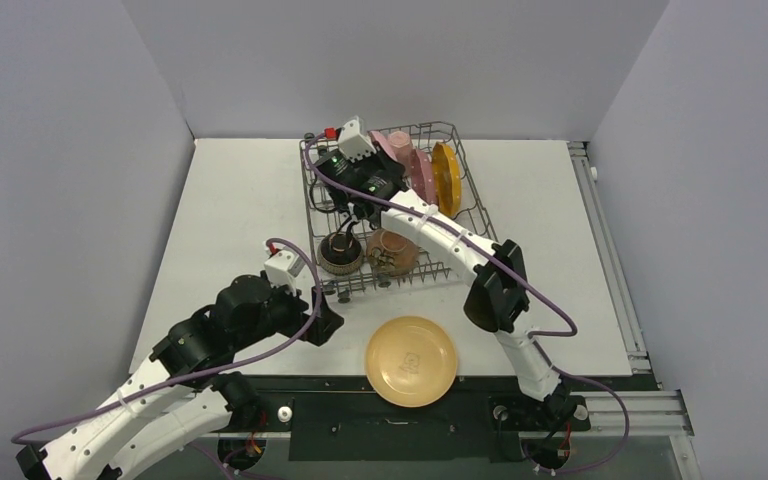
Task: Load the mixed dishes into the dish rack
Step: Insert the plate into the dish rack.
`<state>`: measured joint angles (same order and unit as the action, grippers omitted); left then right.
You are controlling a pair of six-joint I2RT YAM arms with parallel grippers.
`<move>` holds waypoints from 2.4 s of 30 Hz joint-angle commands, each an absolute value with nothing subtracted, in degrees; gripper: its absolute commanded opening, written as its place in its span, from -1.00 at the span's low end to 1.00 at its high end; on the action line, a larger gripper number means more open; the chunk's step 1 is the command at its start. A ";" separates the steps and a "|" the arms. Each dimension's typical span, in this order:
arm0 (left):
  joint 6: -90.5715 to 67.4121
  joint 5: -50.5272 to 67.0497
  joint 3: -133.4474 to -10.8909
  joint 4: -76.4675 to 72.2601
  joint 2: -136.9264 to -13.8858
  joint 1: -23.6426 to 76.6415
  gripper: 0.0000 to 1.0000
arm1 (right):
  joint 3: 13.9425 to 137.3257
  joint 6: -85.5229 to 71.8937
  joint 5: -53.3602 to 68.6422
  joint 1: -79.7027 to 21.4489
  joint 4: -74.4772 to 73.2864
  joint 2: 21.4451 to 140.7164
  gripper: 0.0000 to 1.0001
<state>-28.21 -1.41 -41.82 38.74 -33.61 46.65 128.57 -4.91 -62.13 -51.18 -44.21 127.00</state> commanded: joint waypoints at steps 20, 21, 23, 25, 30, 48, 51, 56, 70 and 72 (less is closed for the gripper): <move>-27.73 -2.80 -41.91 35.31 -31.58 43.13 0.93 | 124.86 -11.14 -53.83 -46.21 -38.79 130.74 -1.00; -27.71 -2.76 -41.92 35.30 -31.67 42.97 0.93 | 124.62 -11.42 -53.68 -46.22 -38.72 130.95 -1.00; -27.69 -2.40 -41.88 35.20 -31.70 42.42 0.93 | 124.43 -11.89 -53.18 -46.16 -38.91 131.30 -1.00; -27.64 -1.94 -41.80 34.96 -31.72 41.97 0.93 | 124.12 -12.40 -52.53 -46.13 -39.08 131.57 -1.00; -27.42 -1.16 -41.75 34.81 -31.73 40.83 0.93 | 123.16 -13.94 -50.22 -46.11 -39.42 131.61 -0.99; -27.25 0.00 -41.56 34.41 -31.81 39.03 0.93 | 121.46 -19.12 -46.19 -45.93 -40.36 128.01 -0.05; -27.24 0.00 -41.49 34.42 -31.86 38.99 0.93 | 120.41 -20.27 -45.15 -45.94 -40.28 125.04 0.03; -27.08 0.00 -41.50 34.34 -32.07 38.91 0.93 | 115.98 -21.41 -41.50 -46.84 -38.79 118.32 0.12; -33.18 5.50 -40.66 34.85 -37.29 39.47 0.93 | 76.37 -32.17 -30.05 -57.68 -38.34 79.64 0.17; -36.56 6.46 -38.45 34.02 -38.38 40.11 0.93 | 68.33 -35.79 -28.79 -59.55 -37.78 73.07 0.17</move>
